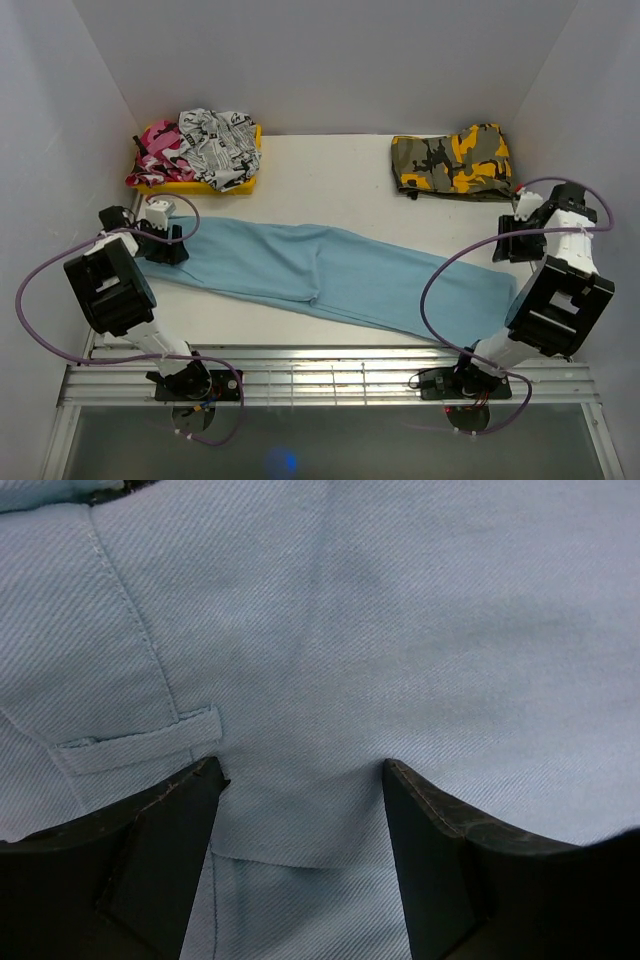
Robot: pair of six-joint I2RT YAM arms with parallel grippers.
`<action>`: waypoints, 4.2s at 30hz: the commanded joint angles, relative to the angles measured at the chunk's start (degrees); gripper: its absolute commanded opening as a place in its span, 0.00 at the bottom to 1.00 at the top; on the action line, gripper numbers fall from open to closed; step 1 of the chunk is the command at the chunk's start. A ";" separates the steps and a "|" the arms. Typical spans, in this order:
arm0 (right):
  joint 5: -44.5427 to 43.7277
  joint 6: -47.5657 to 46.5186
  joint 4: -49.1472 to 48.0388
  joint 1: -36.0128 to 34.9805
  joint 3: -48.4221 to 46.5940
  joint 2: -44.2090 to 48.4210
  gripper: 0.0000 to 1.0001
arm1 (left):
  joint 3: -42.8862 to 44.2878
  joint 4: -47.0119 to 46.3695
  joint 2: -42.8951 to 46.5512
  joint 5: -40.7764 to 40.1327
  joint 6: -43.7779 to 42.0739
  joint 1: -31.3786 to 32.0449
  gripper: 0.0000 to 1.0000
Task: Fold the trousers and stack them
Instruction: Fold the trousers
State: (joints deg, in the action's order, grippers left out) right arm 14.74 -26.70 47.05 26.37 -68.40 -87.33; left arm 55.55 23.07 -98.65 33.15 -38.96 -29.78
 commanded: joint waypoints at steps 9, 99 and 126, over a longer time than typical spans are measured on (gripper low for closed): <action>-0.07 -0.64 -3.62 -7.37 0.48 -18.83 0.43 | 1.67 5.75 -2.95 -10.65 8.55 -3.97 0.76; 10.75 -1.34 -0.82 2.28 -8.41 -14.71 0.08 | -6.51 1.80 -3.30 -3.53 8.37 -5.29 0.75; -0.77 -4.59 -2.93 4.48 -11.31 -17.62 0.44 | -3.08 9.42 0.38 5.47 0.58 -6.43 0.81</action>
State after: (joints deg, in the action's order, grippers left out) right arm 15.38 -29.78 46.04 29.80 -77.01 -105.65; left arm 53.89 21.39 -97.60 34.92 -33.43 -35.88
